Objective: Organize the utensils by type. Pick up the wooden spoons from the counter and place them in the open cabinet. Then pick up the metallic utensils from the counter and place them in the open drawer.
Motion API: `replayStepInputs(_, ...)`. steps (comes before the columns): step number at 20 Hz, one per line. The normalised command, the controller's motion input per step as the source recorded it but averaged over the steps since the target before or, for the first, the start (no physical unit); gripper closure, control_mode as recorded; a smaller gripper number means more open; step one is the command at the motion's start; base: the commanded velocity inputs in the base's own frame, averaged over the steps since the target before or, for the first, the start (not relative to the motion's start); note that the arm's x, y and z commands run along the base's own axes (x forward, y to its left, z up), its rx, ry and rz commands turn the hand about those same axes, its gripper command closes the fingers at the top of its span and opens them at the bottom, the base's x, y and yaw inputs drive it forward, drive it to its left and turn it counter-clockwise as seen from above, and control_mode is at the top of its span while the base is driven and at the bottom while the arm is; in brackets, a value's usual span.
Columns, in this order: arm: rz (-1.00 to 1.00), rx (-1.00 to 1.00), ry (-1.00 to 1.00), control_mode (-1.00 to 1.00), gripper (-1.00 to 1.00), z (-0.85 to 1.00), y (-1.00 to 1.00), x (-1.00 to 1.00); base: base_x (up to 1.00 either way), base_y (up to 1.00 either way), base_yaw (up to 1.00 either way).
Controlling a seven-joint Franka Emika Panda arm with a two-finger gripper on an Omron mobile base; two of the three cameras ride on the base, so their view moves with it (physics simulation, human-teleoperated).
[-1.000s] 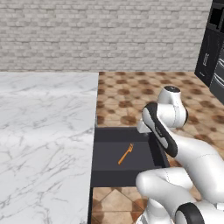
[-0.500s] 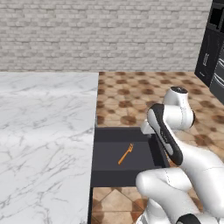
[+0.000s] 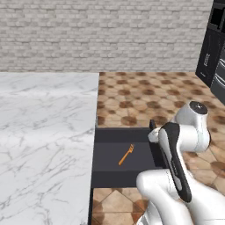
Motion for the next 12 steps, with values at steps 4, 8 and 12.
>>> replayStepInputs(4, -0.06, 0.04, -0.37, -1.00, -1.00, 0.01, -0.10, -0.57, 0.00, 0.00, 0.00)
replayStepInputs(8, 0.00, 0.00, 0.00, 1.00, -1.00, 0.00, 0.00, 0.00, -0.48, -0.11, -0.09)
replayStepInputs(12, 0.00, 0.00, 0.00, 1.00, -1.00, 0.00, 0.00, 0.00, -0.27, -0.19, -0.23)
